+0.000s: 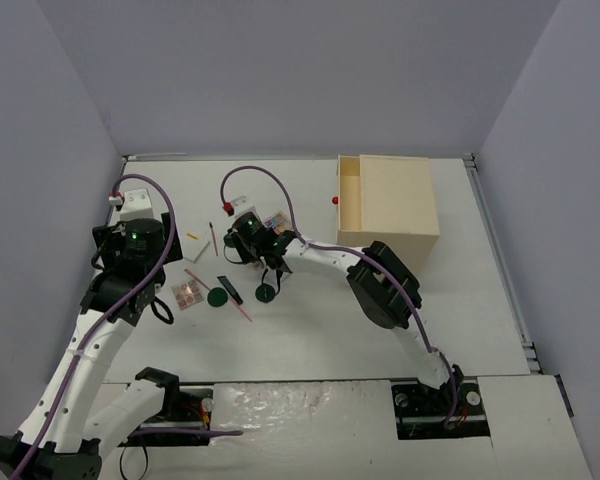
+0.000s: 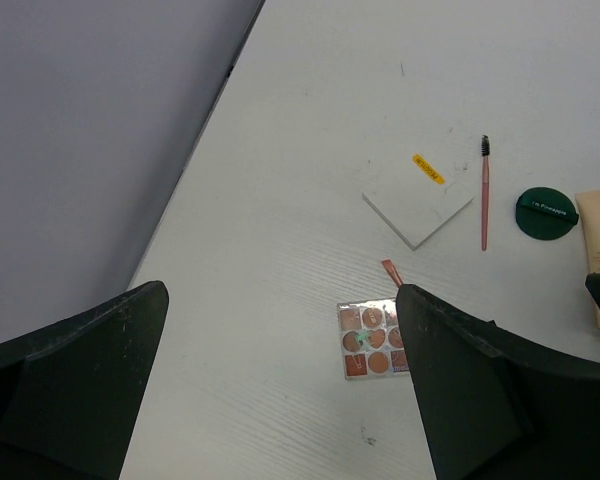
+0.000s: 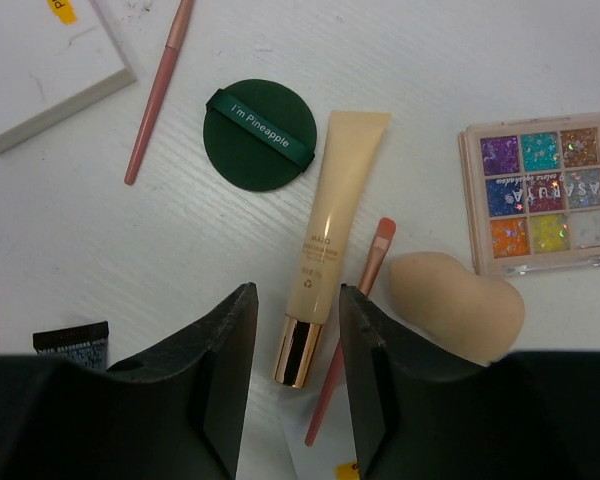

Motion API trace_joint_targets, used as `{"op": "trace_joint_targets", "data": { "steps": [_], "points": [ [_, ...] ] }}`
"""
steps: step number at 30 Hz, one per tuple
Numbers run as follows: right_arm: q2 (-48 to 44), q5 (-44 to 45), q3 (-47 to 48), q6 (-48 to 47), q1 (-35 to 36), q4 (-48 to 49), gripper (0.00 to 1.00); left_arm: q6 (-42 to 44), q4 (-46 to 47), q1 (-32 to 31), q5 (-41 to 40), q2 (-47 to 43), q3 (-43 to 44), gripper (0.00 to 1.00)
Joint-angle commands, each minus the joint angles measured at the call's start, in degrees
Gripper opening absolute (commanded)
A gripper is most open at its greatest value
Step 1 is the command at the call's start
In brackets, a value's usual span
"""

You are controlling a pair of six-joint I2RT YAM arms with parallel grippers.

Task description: Organize the makeup

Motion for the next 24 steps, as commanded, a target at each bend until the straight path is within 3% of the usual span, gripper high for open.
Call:
{"op": "trace_joint_targets", "data": {
  "steps": [1,12,19,24],
  "points": [
    [1.41,2.15,3.84,1.61,0.51,4.04,0.35,-0.93,3.31,0.57,0.57,-0.19,2.07,0.97],
    [4.32,4.34,3.8,2.98,0.51,4.31,0.34,-1.1,3.13,1.01,1.26,0.16,2.07,0.97],
    [0.33,6.18,3.01,2.03,0.57,4.78,0.07,-1.28,3.13,1.33,1.88,0.31,2.07,0.97],
    [-7.44,6.94,1.75,0.77,0.88,4.83,0.0,-1.39,3.15,1.67,2.45,0.43,2.09,0.97]
  ]
}}
